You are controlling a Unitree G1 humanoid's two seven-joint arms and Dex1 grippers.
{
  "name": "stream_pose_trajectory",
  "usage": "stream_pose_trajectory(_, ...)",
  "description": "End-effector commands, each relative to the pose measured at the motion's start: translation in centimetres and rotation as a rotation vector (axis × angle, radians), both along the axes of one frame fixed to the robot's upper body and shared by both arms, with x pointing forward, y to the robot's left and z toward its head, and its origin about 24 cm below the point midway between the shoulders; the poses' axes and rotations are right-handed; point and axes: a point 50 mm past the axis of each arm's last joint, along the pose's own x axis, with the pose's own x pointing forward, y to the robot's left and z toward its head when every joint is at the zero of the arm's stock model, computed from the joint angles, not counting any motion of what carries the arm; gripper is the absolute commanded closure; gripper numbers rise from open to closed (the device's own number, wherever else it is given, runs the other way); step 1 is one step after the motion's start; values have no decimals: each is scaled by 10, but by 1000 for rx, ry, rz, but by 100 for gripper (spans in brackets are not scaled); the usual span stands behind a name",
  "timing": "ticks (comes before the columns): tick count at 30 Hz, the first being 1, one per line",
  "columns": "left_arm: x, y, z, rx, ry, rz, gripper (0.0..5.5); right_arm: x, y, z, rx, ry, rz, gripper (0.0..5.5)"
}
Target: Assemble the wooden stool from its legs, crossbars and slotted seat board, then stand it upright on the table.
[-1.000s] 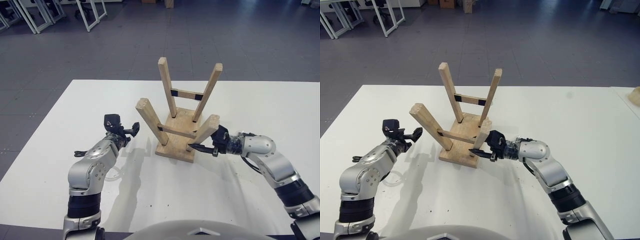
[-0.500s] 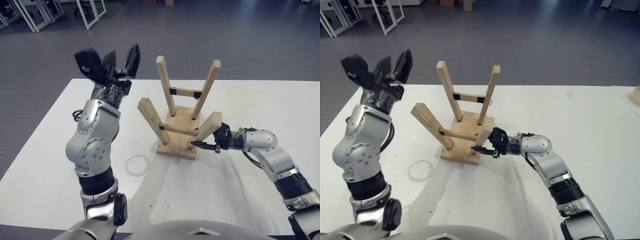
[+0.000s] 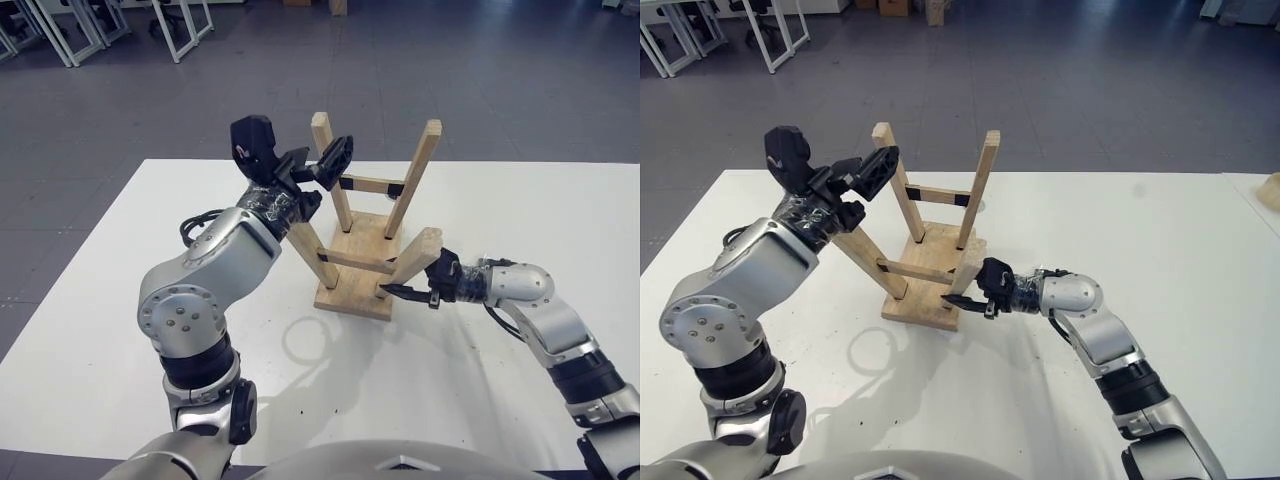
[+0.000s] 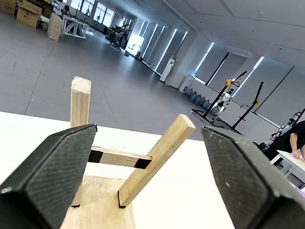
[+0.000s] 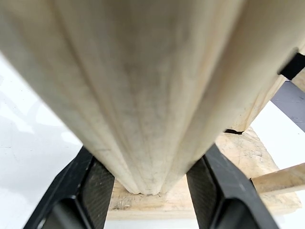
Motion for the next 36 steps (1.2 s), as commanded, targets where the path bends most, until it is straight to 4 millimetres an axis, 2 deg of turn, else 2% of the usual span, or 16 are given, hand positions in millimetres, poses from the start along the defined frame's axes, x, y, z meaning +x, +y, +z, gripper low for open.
stream_pose_trajectory(1, 0, -12, -9, -77, 60, -73, 140, -10, -9, -30, -126, 114, -32, 347)
stream_pose_trajectory(6, -4, -9, 82, -423, -283, -202, 140, -10, -12, -32, -120, 124, -42, 347)
stream_pose_trajectory(9, -11, 23, 143, -614, -477, -211, 140, -8, -14, -29, -97, 135, -12, 347)
stream_pose_trajectory(10, -11, 35, 154, -623, -513, -177, 140, -6, -14, -28, -101, 131, 0, 347)
stream_pose_trajectory(12, -4, 64, 158, -532, -546, -33, 140, 1, -16, -23, -117, 115, 22, 347)
stream_pose_trajectory(14, 12, 94, 141, -393, -487, 184, 140, 12, -16, -13, -116, 94, 35, 347)
stream_pose_trajectory(16, 29, 119, 101, -204, -352, 399, 140, 23, -17, -3, -104, 66, 45, 347)
stream_pose_trajectory(18, 37, 126, 60, -54, -236, 476, 140, 27, -17, 2, -87, 50, 65, 347)
stream_pose_trajectory(20, 37, 120, 39, -32, -187, 466, 140, 29, -17, 4, -83, 44, 76, 347)
stream_pose_trajectory(23, 37, 111, 18, -28, -142, 432, 140, 31, -15, 8, -67, 41, 85, 347)
stream_pose_trajectory(24, 36, 110, 11, -21, -123, 426, 140, 31, -14, 11, -60, 40, 89, 308)
stream_pose_trajectory(26, 35, 109, -2, -11, -88, 424, 140, 33, -10, 17, -46, 25, 98, 269)
stream_pose_trajectory(29, 33, 105, -9, -8, -71, 421, 140, 34, -13, 22, -55, 1, 97, 230)
stream_pose_trajectory(31, 32, 103, -11, 5, -65, 418, 140, 34, -20, 22, -94, -11, 86, 182)
stream_pose_trajectory(34, 30, 102, -18, 96, -41, 415, 140, 31, -60, 12, -354, 33, 11, 138)
stream_pose_trajectory(36, 29, 100, -24, 144, -18, 415, 140, 30, -84, 13, -470, 35, -73, 130)
